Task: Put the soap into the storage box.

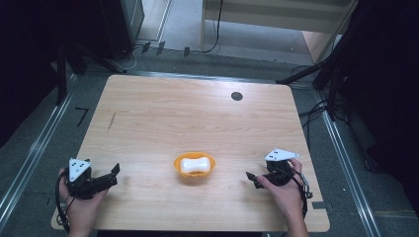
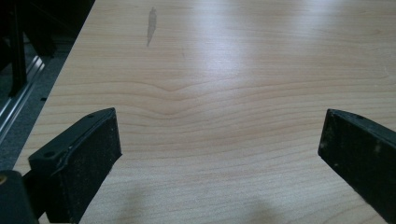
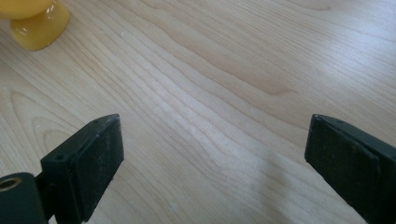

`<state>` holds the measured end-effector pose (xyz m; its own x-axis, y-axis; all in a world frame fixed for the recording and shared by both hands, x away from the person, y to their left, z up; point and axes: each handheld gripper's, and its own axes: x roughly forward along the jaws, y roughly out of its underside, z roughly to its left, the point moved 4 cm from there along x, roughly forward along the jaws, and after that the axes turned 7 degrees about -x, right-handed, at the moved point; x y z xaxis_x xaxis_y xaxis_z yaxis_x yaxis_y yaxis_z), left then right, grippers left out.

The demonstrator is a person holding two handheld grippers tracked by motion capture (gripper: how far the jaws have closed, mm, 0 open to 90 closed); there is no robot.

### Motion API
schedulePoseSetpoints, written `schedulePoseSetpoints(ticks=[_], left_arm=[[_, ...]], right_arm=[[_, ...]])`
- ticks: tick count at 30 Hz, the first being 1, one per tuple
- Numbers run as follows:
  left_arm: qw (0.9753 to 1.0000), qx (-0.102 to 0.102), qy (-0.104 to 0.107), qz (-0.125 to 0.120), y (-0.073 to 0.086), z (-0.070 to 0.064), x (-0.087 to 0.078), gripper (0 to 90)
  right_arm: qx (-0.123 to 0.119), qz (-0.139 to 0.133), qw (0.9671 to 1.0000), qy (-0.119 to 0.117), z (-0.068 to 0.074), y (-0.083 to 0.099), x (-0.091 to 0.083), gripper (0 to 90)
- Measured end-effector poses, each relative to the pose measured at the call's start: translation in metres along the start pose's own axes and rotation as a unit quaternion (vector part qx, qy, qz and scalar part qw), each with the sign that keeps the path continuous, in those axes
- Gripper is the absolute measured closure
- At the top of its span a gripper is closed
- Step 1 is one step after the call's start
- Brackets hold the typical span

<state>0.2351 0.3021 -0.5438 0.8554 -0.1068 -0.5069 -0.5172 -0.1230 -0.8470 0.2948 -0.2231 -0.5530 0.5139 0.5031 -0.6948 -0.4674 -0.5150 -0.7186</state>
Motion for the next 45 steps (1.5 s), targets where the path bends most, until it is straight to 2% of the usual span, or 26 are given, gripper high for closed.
schedulePoseSetpoints(ticks=[9, 15, 22, 34, 45], left_arm=[[1.0, -0.001, 0.0, 0.0, 0.0, 0.0, 0.0, 0.0], [1.0, -0.001, -0.001, 0.0, 0.0, 0.0, 0.0, 0.0], [1.0, -0.001, 0.0, -0.001, 0.0, 0.0, 0.0, 0.0], [1.0, -0.002, -0.001, 0.0, 0.0, 0.0, -0.001, 0.0], [1.0, -0.003, -0.001, -0.001, 0.0, 0.001, -0.001, 0.0]], right_arm=[[0.017, -0.003, 0.9998, 0.012, -0.006, 0.015, -0.007, 5.3], [0.028, -0.013, 0.9991, 0.028, -0.011, 0.029, -0.017, 5.6], [0.04, -0.019, 0.9984, 0.035, -0.016, 0.042, -0.026, 5.6], [0.069, -0.032, 0.9957, 0.053, -0.026, 0.068, -0.044, 5.7], [0.093, -0.047, 0.9915, 0.078, -0.037, 0.088, -0.066, 5.8]])
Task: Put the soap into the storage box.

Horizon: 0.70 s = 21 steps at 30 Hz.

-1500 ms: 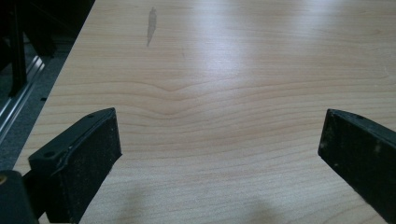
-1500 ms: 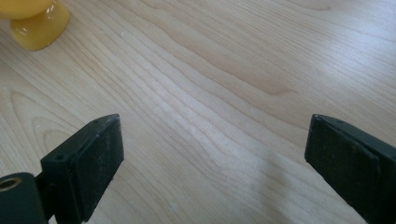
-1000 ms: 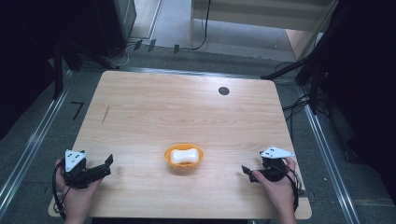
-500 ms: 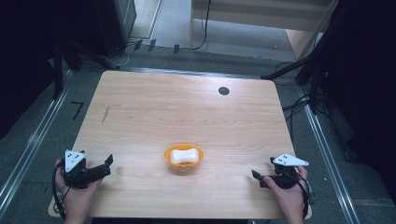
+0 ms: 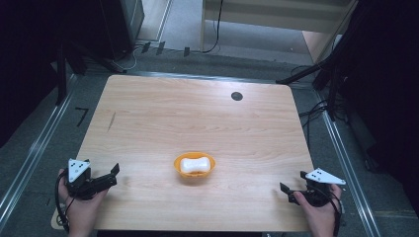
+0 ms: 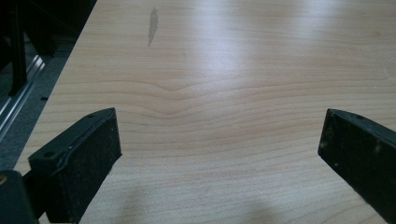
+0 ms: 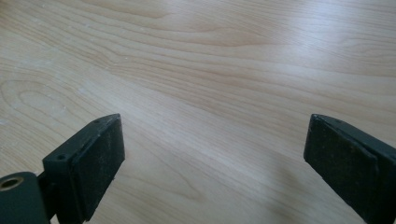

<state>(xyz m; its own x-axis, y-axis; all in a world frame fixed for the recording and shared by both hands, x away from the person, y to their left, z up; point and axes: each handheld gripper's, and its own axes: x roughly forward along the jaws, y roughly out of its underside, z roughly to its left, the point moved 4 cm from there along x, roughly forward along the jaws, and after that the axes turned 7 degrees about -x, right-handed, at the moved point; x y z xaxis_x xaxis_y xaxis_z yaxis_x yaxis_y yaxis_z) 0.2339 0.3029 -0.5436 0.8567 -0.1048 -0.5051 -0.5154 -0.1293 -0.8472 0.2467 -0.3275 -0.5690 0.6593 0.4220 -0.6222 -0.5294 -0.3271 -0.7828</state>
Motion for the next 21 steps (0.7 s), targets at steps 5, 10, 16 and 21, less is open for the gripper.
schedulePoseSetpoints(ticks=[5, 10, 16, 21], left_arm=[[1.0, -0.001, 0.0, 0.0, 0.0, 0.0, 0.0, 0.0], [1.0, 0.0, 0.0, -0.001, 0.0, 0.0, 0.0, 0.0], [1.0, 0.002, 0.0, 0.001, 0.0, -0.001, 0.0, 0.0], [1.0, 0.009, -0.003, 0.001, 0.0, -0.001, 0.0, 0.0]], right_arm=[[0.012, -0.008, 0.9998, 0.014, -0.009, 0.009, -0.011, 5.8], [0.024, -0.016, 0.9993, 0.023, -0.015, 0.014, -0.017, 5.7], [0.04, -0.03, 0.9982, 0.033, -0.021, 0.021, -0.025, 5.8], [0.041, -0.037, 0.9976, 0.043, -0.024, 0.024, -0.028, 6.5]])
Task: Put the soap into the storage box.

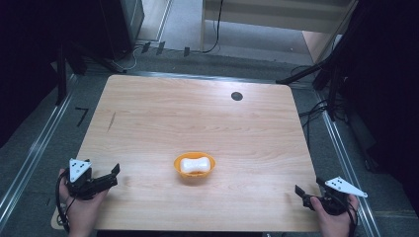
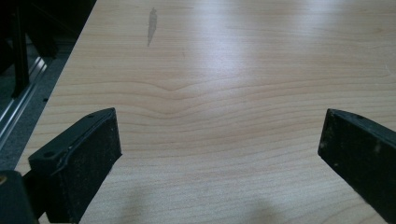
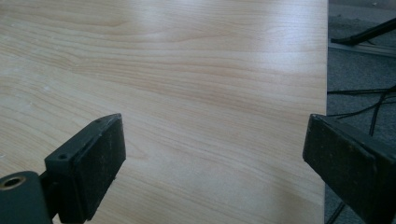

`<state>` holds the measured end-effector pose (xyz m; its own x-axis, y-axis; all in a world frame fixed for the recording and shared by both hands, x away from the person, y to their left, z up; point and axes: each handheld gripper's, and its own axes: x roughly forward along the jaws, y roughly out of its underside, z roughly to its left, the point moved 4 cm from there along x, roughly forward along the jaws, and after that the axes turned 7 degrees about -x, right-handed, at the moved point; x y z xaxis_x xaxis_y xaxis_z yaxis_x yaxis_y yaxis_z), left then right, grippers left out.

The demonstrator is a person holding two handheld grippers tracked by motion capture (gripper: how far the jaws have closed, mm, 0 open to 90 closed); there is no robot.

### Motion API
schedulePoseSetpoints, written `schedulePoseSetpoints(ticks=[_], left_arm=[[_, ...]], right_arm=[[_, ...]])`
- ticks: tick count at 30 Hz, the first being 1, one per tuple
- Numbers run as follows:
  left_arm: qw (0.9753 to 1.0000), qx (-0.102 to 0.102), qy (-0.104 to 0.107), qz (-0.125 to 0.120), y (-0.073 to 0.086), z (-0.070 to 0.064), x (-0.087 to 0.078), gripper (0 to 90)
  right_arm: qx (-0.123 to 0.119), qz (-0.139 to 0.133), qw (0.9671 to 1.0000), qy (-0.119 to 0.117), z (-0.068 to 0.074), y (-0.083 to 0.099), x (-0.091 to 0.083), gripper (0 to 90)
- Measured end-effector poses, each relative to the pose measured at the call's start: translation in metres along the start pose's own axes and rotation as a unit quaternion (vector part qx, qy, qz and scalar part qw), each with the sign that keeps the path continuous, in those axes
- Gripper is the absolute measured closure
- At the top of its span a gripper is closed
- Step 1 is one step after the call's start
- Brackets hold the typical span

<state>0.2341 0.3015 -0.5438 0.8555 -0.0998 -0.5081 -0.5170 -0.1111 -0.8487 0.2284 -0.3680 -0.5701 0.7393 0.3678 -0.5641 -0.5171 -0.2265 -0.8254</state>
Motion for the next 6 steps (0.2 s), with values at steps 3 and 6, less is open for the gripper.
schedulePoseSetpoints(ticks=[3, 6], left_arm=[[1.0, 0.001, -0.001, 0.002, 0.0, -0.0003, 0.0001, 0.0], [1.0, 0.002, -0.002, 0.002, 0.0, -0.0005, 0.0002, 0.0]], right_arm=[[0.001, -0.001, 1.0, 0.0, 0.0006, 0.0009, 0.0019, 6.5], [0.0, -0.002, 1.0, 0.003, 0.002, 0.0003, 0.0037, 6.7]])
